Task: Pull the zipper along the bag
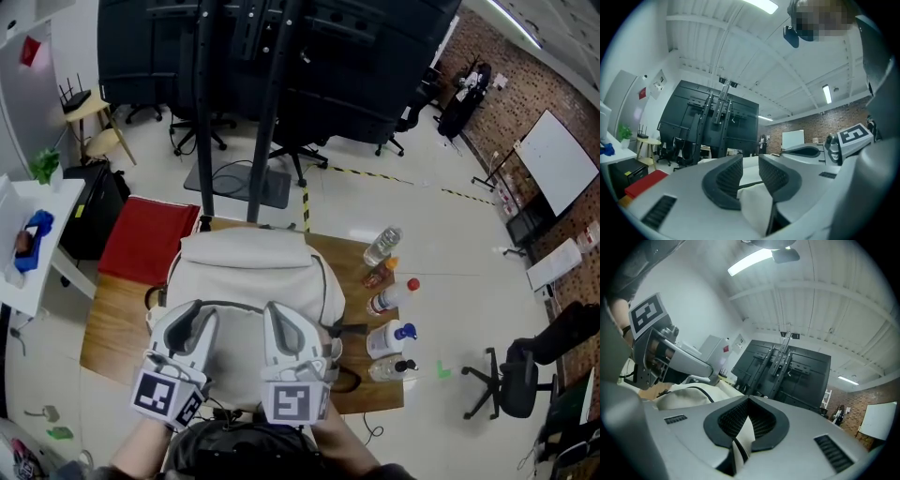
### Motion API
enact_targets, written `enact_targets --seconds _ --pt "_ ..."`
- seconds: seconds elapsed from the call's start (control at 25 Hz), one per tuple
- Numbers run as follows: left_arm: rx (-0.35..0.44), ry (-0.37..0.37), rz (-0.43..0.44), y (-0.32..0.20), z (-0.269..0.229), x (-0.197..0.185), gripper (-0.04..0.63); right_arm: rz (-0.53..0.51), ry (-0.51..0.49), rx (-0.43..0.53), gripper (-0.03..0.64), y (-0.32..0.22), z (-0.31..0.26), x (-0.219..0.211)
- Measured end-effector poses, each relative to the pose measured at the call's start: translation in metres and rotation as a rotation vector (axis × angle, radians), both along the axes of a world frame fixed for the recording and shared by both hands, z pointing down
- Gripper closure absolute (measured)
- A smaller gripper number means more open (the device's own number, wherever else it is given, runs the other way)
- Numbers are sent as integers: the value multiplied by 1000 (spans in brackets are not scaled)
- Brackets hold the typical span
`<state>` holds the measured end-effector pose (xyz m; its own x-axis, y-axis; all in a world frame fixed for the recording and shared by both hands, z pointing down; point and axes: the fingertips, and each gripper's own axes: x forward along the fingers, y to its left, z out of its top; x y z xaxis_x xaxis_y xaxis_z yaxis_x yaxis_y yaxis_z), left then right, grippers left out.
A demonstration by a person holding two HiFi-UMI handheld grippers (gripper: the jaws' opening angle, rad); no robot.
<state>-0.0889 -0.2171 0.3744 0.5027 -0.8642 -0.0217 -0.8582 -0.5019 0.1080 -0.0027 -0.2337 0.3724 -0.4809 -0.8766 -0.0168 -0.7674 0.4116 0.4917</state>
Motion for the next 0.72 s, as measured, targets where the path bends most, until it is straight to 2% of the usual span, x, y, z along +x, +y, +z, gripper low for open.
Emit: enact_targets --seconds 0.12,0.16,0.2,0.32,0.48,0.72 --pt "3 -13 19 -1 1 11 468 25 -33 0 611 3 -4 6" --pt "4 -21 23 -1 2 14 492 31 -45 2 611 3 -6 9" --pt "3 -29 27 -2 3 18 525 28 -59 6 612 4 -8 10" --pt "14 -56 43 -1 5 27 546 -1 -83 -11 612 7 -4 8" --pt "23 -84 58 0 7 36 546 -9 -122 -44 612 9 2 9" --pt "27 -125 19 -10 15 37 546 -25 -239 -99 612 4 6 16"
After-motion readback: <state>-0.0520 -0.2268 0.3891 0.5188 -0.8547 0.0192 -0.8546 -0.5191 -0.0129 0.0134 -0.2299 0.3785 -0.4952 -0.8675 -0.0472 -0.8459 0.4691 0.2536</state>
